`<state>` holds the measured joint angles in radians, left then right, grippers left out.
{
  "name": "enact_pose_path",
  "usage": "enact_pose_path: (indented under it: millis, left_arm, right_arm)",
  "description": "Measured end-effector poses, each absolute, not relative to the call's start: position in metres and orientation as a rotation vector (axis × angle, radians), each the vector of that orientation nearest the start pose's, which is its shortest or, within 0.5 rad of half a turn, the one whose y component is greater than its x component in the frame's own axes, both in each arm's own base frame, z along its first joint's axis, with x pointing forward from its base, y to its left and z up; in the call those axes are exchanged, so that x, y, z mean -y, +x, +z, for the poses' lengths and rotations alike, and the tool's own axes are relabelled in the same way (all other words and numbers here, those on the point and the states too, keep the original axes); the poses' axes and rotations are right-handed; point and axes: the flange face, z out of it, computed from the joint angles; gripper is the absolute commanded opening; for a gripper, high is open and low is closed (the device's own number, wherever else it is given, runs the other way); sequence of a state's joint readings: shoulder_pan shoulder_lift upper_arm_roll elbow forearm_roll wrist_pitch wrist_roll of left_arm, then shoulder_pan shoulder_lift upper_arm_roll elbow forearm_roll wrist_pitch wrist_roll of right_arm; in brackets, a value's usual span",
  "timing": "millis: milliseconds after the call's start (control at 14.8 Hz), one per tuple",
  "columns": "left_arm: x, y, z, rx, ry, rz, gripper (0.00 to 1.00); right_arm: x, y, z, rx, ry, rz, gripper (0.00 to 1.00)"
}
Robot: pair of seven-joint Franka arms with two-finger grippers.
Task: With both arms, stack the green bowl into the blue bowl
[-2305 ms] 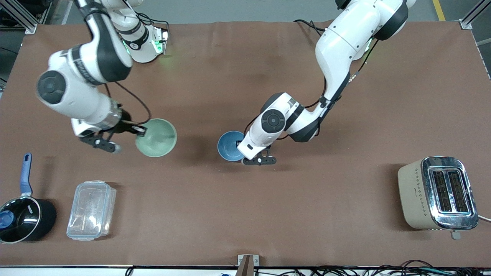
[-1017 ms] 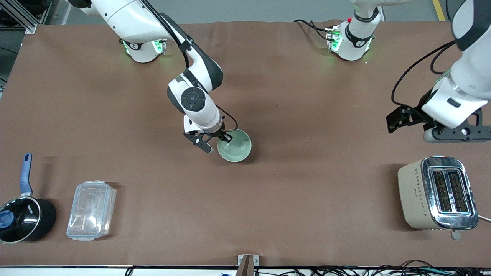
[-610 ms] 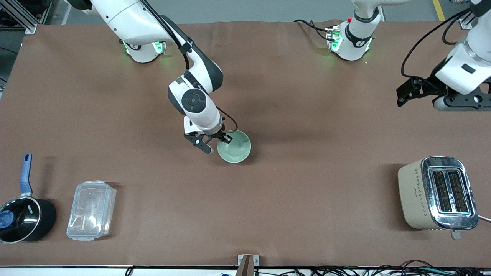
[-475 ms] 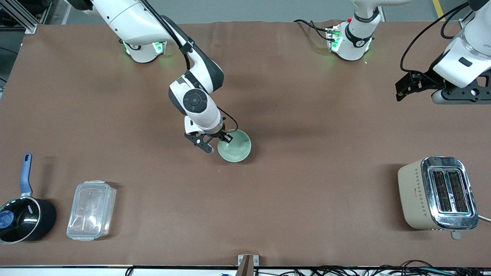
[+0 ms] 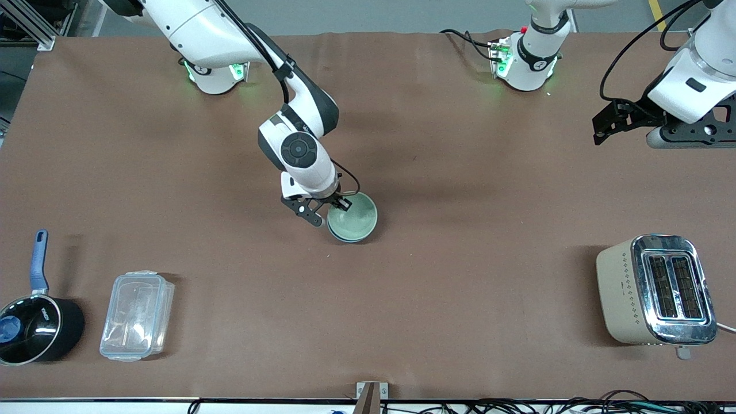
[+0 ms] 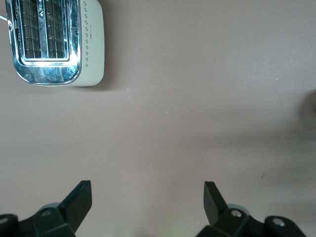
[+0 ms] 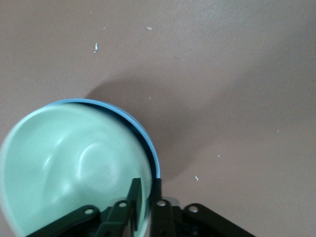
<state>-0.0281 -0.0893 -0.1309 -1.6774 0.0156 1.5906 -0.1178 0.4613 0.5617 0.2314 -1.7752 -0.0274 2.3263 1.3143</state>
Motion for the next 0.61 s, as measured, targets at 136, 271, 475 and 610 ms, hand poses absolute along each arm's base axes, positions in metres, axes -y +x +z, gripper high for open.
enact_pose_path:
  millis: [136, 271, 475, 610]
  left_arm:
    - [0.085, 0.521, 0.625, -0.064, -3.114, -0.012, 1.0]
    - [0.084, 0.521, 0.626, -0.062, -3.115, -0.016, 1.0]
    - [0.084, 0.521, 0.628, -0.06, -3.115, -0.021, 1.0]
    - [0.084, 0.521, 0.628, -0.06, -3.116, -0.023, 1.0]
  right_arm:
    - [-0.402, 0.523, 0.25, -0.97, -2.925, 0.124, 1.0]
    - [-0.396, 0.531, 0.254, -0.973, -2.92, 0.112, 1.0]
    - [-0.378, 0.55, 0.303, -0.938, -2.979, 0.062, 1.0]
    - [-0.341, 0.568, 0.37, -0.856, -3.057, 0.005, 1.0]
